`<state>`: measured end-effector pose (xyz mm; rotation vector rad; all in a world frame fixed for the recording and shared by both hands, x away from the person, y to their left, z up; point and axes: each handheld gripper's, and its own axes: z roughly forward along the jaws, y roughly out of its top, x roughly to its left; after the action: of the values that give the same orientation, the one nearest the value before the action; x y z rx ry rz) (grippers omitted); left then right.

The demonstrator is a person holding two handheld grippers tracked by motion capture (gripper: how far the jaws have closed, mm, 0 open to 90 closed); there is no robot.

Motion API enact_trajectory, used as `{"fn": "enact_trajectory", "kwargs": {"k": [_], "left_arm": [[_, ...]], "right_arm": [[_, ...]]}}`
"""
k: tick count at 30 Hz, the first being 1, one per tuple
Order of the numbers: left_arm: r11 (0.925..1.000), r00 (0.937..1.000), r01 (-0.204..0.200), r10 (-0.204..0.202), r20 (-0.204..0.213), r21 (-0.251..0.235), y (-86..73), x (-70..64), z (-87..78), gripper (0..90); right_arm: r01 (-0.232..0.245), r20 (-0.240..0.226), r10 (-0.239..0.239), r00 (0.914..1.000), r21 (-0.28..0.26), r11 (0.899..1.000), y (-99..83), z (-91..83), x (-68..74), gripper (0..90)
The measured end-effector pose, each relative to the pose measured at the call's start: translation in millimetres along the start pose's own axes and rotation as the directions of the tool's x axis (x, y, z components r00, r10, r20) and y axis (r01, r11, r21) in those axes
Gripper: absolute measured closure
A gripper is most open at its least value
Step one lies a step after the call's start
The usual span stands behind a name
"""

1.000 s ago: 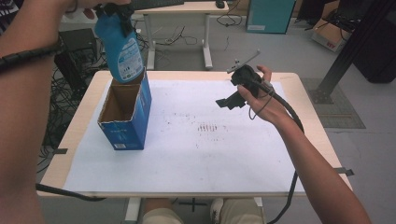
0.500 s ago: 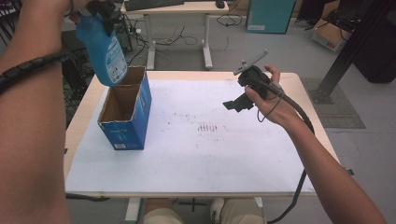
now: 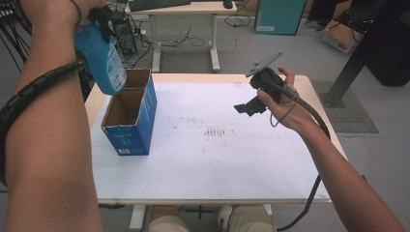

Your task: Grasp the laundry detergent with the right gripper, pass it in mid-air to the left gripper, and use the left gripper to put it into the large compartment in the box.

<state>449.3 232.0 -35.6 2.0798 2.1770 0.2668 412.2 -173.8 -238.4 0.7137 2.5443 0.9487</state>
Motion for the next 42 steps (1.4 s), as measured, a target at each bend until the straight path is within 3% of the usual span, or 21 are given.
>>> {"fn": "enact_trajectory", "kwargs": {"k": [7,21,29,42], "left_arm": [[0.9998,0.9999,0.009,-0.009,0.004,0.019,2.3,1.0,16.8,35.7],[0.9991,0.9997,0.022,-0.022,0.006,0.035,1.1,3.7,59.6,35.8],[0.9993,0.9995,0.03,-0.03,0.008,0.024,-2.6,2.1,77.7,35.7],[0.9989,0.9993,0.036,-0.036,0.012,0.031,-10.9,-4.5,124.8,35.8]], "right_arm": [[-0.02,0.007,0.02,0.9998,0.0,1.0,-2.3,-0.7,-2.1,0.4],[-0.008,0.004,0.008,1.0,0.004,1.0,-5.9,0.8,-3.9,0.4],[-0.012,0.002,0.012,0.9999,0.001,1.0,-6.6,0.8,-2.9,0.4],[-0.012,0.002,0.012,0.9999,0.006,1.0,-12.4,-0.9,-4.0,0.4]]}}
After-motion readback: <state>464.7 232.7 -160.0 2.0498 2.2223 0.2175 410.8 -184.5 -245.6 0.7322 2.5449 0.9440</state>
